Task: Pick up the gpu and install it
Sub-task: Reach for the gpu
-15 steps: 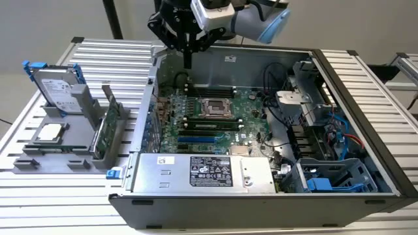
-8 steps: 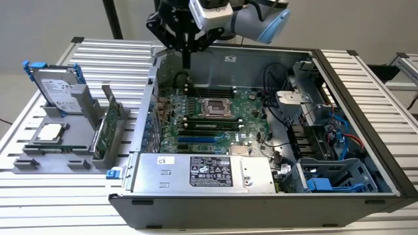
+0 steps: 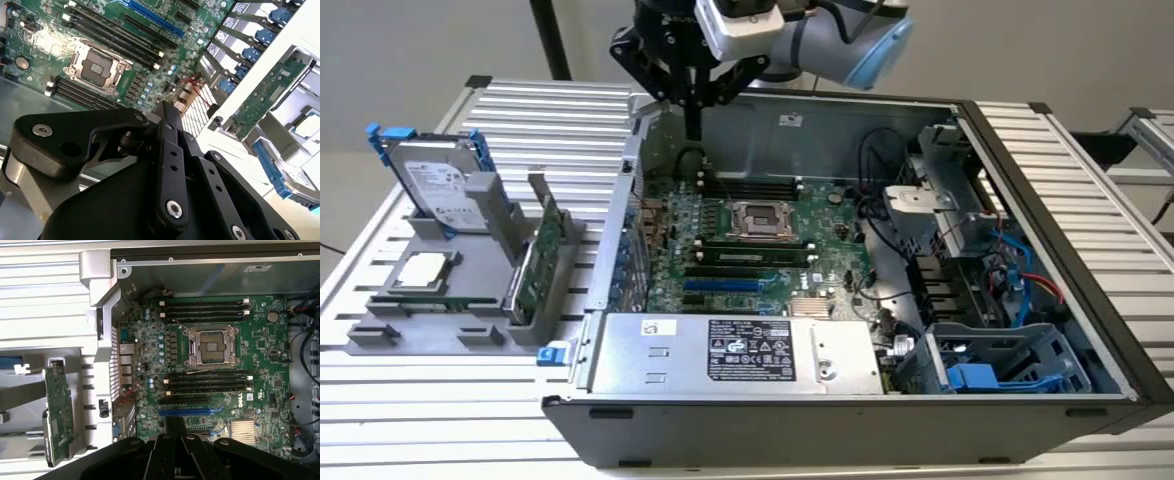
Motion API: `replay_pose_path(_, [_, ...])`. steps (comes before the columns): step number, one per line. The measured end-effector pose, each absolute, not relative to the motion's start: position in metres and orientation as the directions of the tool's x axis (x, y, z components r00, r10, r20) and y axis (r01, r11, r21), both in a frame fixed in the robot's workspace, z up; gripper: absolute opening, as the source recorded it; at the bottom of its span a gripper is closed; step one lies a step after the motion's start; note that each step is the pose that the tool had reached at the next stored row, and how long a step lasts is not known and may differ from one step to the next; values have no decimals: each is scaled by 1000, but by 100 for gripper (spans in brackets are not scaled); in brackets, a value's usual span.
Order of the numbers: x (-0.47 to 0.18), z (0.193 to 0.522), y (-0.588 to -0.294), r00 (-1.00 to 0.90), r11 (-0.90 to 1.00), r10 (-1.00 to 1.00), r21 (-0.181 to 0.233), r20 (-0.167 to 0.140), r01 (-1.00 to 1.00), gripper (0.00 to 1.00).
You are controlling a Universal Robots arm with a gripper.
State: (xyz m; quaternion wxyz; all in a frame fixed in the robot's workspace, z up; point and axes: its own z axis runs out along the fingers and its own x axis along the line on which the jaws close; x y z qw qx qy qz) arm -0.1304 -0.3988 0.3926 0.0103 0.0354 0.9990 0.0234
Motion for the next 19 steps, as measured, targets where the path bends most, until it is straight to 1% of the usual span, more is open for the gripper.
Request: replay_pose_path(19, [-146,393,-399,-997,996,71,47,-19,70,0])
